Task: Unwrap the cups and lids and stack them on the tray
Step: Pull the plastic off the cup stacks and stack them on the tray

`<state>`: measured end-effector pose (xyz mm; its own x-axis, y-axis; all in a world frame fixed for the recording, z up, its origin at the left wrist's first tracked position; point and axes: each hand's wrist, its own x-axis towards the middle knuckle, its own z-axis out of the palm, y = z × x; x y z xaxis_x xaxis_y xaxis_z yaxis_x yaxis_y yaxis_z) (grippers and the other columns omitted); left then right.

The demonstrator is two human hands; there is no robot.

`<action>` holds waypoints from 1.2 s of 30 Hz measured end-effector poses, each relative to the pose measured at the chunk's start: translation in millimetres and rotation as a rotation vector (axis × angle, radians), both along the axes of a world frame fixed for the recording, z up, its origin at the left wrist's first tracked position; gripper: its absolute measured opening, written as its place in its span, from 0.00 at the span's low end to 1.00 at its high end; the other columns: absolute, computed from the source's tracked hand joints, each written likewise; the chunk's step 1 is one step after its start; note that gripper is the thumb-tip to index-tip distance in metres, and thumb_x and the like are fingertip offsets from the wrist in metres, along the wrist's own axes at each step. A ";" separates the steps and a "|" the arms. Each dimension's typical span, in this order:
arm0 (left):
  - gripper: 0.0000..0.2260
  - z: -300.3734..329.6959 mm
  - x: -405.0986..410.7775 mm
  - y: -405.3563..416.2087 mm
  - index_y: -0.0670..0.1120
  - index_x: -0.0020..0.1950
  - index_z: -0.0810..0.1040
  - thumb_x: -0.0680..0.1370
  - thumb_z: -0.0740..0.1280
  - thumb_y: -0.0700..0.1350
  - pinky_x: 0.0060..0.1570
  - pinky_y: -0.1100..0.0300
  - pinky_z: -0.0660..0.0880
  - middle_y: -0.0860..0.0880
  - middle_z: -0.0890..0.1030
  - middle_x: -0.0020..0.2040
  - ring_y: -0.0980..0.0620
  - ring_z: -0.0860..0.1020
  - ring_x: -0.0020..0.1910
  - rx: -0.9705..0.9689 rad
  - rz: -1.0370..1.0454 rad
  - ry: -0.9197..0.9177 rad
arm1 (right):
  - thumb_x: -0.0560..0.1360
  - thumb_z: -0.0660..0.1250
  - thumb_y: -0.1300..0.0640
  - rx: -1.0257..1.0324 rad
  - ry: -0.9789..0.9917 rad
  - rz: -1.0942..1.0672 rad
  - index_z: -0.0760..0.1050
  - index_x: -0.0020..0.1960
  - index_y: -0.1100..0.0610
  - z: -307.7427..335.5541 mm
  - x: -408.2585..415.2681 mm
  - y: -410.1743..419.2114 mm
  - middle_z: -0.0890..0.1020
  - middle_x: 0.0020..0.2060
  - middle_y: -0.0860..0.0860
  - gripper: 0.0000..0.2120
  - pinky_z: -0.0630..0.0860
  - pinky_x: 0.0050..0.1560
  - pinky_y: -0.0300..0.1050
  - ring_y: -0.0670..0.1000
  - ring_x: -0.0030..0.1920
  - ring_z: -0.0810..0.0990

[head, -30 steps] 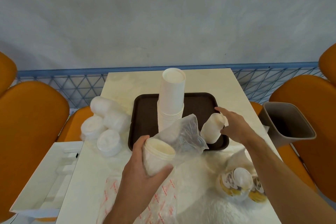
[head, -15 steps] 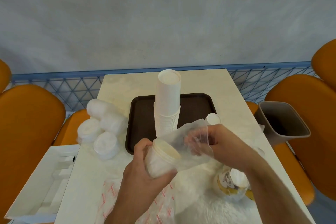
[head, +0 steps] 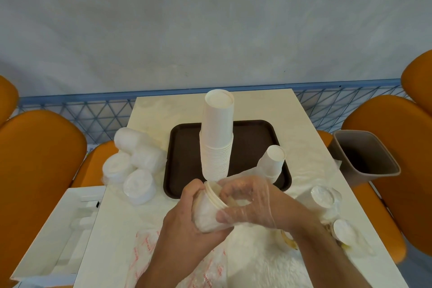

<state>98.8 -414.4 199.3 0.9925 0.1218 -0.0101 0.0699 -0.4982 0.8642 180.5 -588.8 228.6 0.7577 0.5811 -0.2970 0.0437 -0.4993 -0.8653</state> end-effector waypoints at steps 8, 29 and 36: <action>0.37 -1.7 -6.9 3.4 0.71 0.58 0.57 0.64 0.80 0.54 0.42 0.68 0.76 0.69 0.73 0.53 0.65 0.75 0.52 0.020 -0.006 -0.002 | 0.67 0.80 0.45 0.275 0.046 -0.164 0.80 0.56 0.50 2.3 5.0 -12.8 0.84 0.52 0.48 0.21 0.80 0.60 0.56 0.50 0.56 0.83; 0.40 -6.7 -6.2 -2.2 0.72 0.61 0.57 0.58 0.79 0.61 0.48 0.62 0.78 0.73 0.73 0.55 0.66 0.76 0.52 -0.015 0.025 -0.046 | 0.65 0.82 0.44 -0.335 -0.174 0.073 0.68 0.60 0.39 19.9 -2.2 -25.8 0.76 0.48 0.35 0.31 0.73 0.48 0.30 0.41 0.50 0.78; 0.40 -4.4 -3.5 2.4 0.74 0.59 0.59 0.61 0.82 0.53 0.42 0.72 0.74 0.73 0.74 0.52 0.69 0.75 0.52 -0.052 0.075 -0.069 | 0.69 0.79 0.43 -0.294 -0.141 0.071 0.61 0.61 0.34 15.0 -4.0 -22.4 0.72 0.51 0.31 0.31 0.69 0.52 0.31 0.39 0.54 0.76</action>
<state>95.4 -412.1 194.9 0.9793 0.1964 0.0493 0.0449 -0.4479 0.8929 176.4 -611.1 243.6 0.7638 0.5389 -0.3552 0.1967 -0.7185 -0.6672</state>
